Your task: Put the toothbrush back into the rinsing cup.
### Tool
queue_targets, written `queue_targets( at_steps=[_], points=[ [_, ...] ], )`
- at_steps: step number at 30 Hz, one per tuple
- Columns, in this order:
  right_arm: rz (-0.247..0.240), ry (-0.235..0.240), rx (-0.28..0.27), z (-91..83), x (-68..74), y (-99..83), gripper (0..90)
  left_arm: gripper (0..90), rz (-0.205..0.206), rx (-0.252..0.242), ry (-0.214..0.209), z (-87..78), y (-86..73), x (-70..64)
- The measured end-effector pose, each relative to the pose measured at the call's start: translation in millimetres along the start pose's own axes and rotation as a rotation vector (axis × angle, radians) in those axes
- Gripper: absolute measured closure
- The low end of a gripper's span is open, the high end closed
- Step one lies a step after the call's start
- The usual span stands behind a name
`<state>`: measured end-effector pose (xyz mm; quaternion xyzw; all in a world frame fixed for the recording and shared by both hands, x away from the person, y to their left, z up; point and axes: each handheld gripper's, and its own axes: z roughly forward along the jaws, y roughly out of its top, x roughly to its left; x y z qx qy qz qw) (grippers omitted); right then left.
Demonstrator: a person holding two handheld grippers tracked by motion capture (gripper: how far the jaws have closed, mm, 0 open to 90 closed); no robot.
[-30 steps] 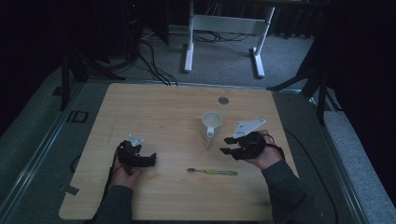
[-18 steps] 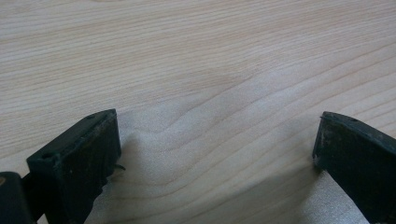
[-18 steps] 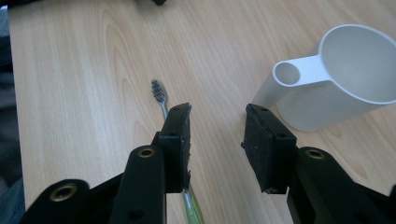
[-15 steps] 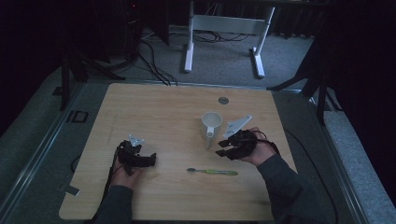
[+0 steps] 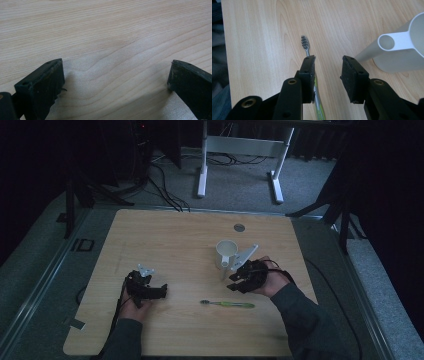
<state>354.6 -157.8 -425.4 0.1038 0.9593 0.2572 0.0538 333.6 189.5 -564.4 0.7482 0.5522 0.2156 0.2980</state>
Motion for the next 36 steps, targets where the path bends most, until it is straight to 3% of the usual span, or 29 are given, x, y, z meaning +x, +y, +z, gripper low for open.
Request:
queue_targets(
  at_steps=[13, 36],
  points=[
    [-0.047, 0.028, 0.088, 10.1, 7.0, 13.9, 64.4, 1.8, 0.000, 0.000, 0.000, 0.0, 0.0, 0.0],
    [-0.099, 0.080, 0.248, 40.0, 9.4, 17.4, 65.8, 1.8, 0.000, 0.000, 0.000, 0.0, 0.0, 0.0]
  ],
)
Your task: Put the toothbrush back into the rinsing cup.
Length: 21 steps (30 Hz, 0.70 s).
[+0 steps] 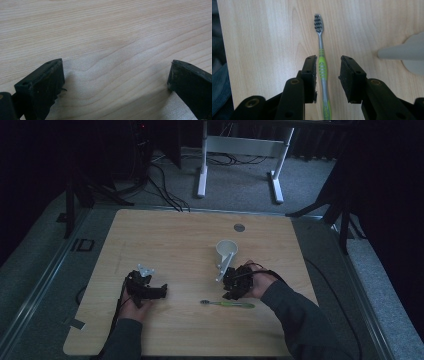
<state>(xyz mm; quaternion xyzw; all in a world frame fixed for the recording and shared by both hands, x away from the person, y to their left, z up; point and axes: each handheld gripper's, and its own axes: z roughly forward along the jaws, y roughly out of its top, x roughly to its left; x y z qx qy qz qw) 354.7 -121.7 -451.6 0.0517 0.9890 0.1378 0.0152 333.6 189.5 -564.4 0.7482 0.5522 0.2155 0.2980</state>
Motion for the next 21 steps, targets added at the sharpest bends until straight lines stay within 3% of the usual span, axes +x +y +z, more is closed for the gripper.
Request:
queue_targets(
  at_steps=[10, 21],
  points=[
    [-0.040, 0.021, 0.082, 13.5, 4.0, 6.4, 67.9, 1.8, 0.000, 0.000, 0.000, 0.0, 0.0, 0.0],
    [-0.063, 0.014, 0.171, 31.8, 4.4, 7.5, 67.7, 1.8, 0.000, -0.002, 0.000, 0.1, -0.1, 0.0]
  ],
)
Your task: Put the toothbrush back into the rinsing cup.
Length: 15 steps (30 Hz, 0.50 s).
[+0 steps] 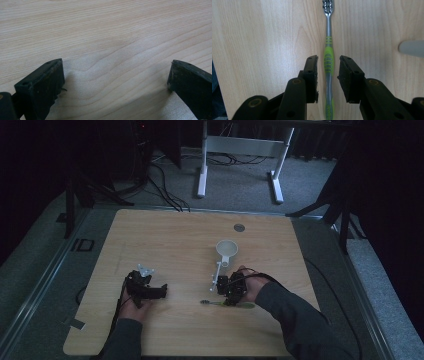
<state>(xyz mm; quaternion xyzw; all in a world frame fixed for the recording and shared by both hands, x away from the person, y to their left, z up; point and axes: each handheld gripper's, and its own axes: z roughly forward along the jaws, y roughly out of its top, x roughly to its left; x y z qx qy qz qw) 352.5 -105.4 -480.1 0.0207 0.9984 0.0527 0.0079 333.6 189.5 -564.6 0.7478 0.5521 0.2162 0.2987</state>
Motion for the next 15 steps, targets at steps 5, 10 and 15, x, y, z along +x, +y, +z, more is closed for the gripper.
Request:
queue_targets(
  at_steps=[5, 10, 15],
  points=[
    [-0.010, 0.012, 0.023, 6.2, -0.6, 1.5, 68.1, 1.8, 0.000, 0.000, 0.000, 0.0, 0.0, 0.0],
    [-0.020, 0.005, 0.056, 13.8, -0.2, 2.9, 68.6, 1.8, 0.000, 0.000, 0.000, 0.0, 0.0, 0.0],
    [-0.021, 0.003, 0.071, 18.9, 0.0, 3.5, 69.2, 1.8, 0.000, 0.000, 0.000, 0.0, 0.0, 0.0]
  ],
)
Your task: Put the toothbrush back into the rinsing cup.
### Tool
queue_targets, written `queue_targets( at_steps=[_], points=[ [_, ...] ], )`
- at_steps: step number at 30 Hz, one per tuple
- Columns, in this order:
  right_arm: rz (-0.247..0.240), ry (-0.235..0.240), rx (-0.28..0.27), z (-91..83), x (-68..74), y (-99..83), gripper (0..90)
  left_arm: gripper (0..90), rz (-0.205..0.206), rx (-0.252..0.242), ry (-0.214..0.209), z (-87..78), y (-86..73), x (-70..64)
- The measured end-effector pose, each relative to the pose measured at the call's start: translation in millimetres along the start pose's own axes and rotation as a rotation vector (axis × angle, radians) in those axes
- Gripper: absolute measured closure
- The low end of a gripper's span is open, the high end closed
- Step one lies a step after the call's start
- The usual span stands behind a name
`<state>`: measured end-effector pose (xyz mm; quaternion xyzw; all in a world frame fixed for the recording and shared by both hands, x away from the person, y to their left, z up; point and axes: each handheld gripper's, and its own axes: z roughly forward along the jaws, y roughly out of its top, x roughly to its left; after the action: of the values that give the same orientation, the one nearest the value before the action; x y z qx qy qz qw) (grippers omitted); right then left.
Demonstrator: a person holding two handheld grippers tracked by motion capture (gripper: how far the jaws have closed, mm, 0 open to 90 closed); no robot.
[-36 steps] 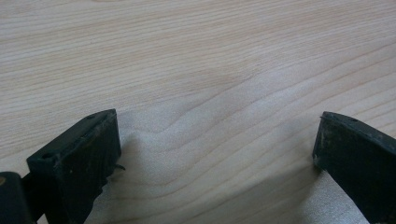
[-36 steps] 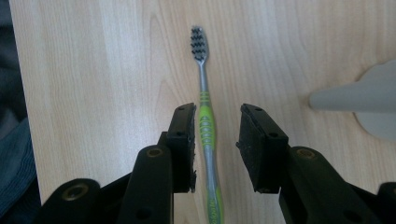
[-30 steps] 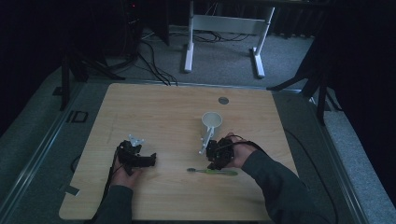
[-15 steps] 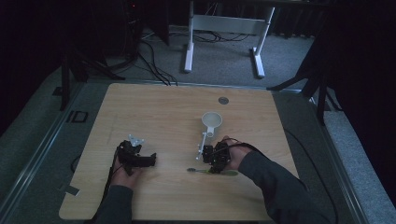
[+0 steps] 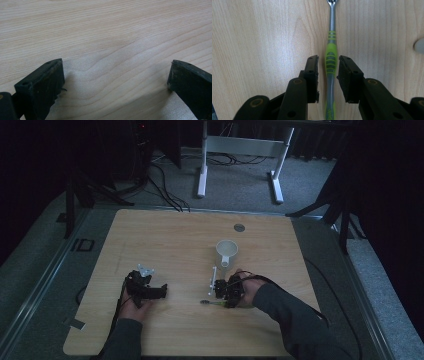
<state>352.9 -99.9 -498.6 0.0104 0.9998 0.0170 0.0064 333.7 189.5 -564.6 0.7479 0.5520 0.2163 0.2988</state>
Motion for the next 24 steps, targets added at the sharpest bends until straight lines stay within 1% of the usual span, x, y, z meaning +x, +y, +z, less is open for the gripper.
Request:
queue_targets(
  at_steps=[8, 24],
  points=[
    [-0.001, -0.007, 0.022, 5.5, -0.1, 0.5, 70.7, 1.8, 0.000, 0.000, 0.000, 0.0, 0.0, 0.0],
    [-0.002, -0.005, 0.053, 16.0, -1.4, 2.0, 72.3, 1.8, 0.001, 0.001, -0.002, -0.2, -0.1, -0.5]
  ],
)
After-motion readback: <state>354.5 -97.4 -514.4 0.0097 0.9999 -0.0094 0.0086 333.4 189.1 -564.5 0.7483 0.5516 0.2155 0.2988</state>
